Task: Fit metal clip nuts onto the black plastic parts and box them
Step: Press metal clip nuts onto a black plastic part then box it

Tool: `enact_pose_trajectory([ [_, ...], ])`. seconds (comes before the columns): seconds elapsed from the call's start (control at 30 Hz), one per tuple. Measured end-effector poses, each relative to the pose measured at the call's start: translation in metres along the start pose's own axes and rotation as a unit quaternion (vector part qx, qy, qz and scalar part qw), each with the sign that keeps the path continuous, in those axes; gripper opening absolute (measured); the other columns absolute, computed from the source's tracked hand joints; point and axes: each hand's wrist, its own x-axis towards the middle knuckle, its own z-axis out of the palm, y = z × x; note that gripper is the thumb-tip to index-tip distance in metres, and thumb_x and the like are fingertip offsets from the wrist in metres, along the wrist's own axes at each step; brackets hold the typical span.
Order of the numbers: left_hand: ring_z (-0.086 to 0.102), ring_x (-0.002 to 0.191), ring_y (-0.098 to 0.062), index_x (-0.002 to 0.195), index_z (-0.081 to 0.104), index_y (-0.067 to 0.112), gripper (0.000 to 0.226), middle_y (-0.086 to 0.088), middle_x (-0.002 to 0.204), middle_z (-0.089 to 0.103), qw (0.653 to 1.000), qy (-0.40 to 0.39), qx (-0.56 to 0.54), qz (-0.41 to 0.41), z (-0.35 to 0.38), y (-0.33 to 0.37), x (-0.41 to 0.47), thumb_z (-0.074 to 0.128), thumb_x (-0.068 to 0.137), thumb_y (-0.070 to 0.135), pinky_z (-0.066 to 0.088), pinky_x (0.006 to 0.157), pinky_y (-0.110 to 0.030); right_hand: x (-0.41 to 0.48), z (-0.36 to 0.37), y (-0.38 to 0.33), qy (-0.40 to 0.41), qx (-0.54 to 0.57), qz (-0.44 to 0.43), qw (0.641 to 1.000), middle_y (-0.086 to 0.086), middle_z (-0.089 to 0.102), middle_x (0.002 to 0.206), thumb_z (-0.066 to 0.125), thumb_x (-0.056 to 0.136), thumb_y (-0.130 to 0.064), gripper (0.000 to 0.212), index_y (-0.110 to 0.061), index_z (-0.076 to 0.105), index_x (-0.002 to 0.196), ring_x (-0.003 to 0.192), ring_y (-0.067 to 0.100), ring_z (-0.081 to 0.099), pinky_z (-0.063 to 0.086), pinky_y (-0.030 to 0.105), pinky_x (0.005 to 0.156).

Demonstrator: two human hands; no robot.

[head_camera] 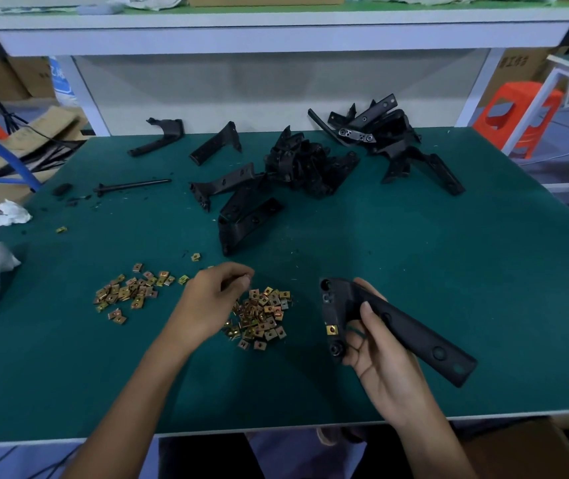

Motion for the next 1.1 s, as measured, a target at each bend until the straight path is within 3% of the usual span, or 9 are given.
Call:
enact_pose_trajectory([
  [0.1,0.067,0.095,0.001,0.098,0.076,0.037,0.018,0.015,0.098,0.075,0.995,-0.008,-0.093,-0.019,-0.002,-0.002,-0.002,0.068,0.096,0.021,0.051,0.083,-0.016,0.000,0.000,0.000,-0.008,-0.011,0.002,1.000,-0.004,0.066,0.065,0.055,0.094,-0.027,0.028,-0.035,0.079,0.107,0.057,0.005,0.063,0.051,0.022,0.047],
  [0.27,0.067,0.089,0.000,0.102,0.078,0.033,0.019,0.014,0.096,0.076,0.984,-0.025,-0.175,-0.027,-0.003,0.000,-0.004,0.069,0.094,0.018,0.049,0.076,-0.010,0.001,-0.002,0.002,0.004,-0.005,0.005,1.000,-0.002,0.067,0.069,0.057,0.093,-0.028,0.032,-0.033,0.073,0.120,0.059,0.008,0.064,0.051,0.024,0.046],
  [0.43,0.059,0.084,0.002,0.116,0.063,0.029,0.019,0.010,0.095,0.063,0.999,-0.014,-0.034,-0.004,-0.003,0.002,-0.004,0.063,0.098,0.022,0.046,0.074,-0.013,0.002,-0.005,0.004,0.008,-0.011,0.013,1.000,-0.003,0.067,0.072,0.058,0.094,-0.029,0.037,-0.028,0.067,0.130,0.062,0.010,0.065,0.052,0.026,0.049],
  [0.5,0.059,0.083,0.001,0.111,0.062,0.032,0.016,0.012,0.094,0.062,1.000,-0.003,0.011,0.017,-0.006,0.003,-0.006,0.064,0.097,0.025,0.044,0.072,-0.015,0.002,-0.005,0.004,0.008,-0.014,0.015,1.000,-0.001,0.069,0.073,0.058,0.093,-0.029,0.035,-0.029,0.070,0.126,0.064,0.012,0.067,0.051,0.026,0.049],
  [0.6,0.060,0.079,0.000,0.096,0.065,0.034,0.011,0.018,0.086,0.066,0.998,0.003,0.017,0.053,-0.010,0.006,-0.008,0.067,0.096,0.023,0.045,0.069,-0.016,0.001,-0.004,0.003,0.012,-0.011,0.019,1.000,0.000,0.068,0.074,0.057,0.094,-0.029,0.036,-0.029,0.068,0.128,0.064,0.013,0.067,0.051,0.026,0.049],
  [0.67,0.062,0.086,-0.003,0.095,0.068,0.033,0.011,0.017,0.086,0.067,0.998,-0.001,0.017,0.056,-0.013,0.005,-0.007,0.067,0.096,0.021,0.050,0.077,-0.025,0.000,-0.003,0.002,0.013,-0.008,0.021,1.000,-0.002,0.067,0.072,0.057,0.094,-0.029,0.039,-0.027,0.064,0.132,0.063,0.012,0.065,0.051,0.025,0.048],
  [0.77,0.063,0.089,-0.008,0.098,0.072,0.036,0.018,0.012,0.093,0.070,0.998,-0.010,0.012,0.059,-0.014,0.004,-0.007,0.065,0.097,0.020,0.052,0.079,-0.030,0.000,-0.002,0.001,0.013,-0.005,0.019,1.000,-0.001,0.068,0.073,0.059,0.092,-0.031,0.032,-0.031,0.074,0.120,0.063,0.011,0.066,0.052,0.025,0.050],
  [0.93,0.065,0.097,-0.006,0.103,0.072,0.041,0.028,0.015,0.103,0.072,0.999,-0.011,-0.045,0.028,-0.012,0.001,-0.008,0.059,0.101,0.016,0.051,0.083,-0.022,0.000,-0.002,0.000,0.014,0.026,0.025,0.999,0.017,0.073,0.116,0.058,0.096,-0.029,0.032,-0.026,0.072,0.125,0.090,0.022,0.073,0.062,0.034,0.072],
  [1.1,0.062,0.080,0.007,0.105,0.073,0.031,0.022,0.024,0.083,0.070,0.994,-0.025,-0.102,0.007,-0.011,0.004,-0.009,0.060,0.100,0.015,0.045,0.068,-0.007,0.002,-0.002,0.001,0.047,0.030,0.031,0.998,0.017,0.071,0.122,0.061,0.092,-0.029,0.034,-0.019,0.073,0.123,0.100,0.024,0.072,0.062,0.034,0.079],
])
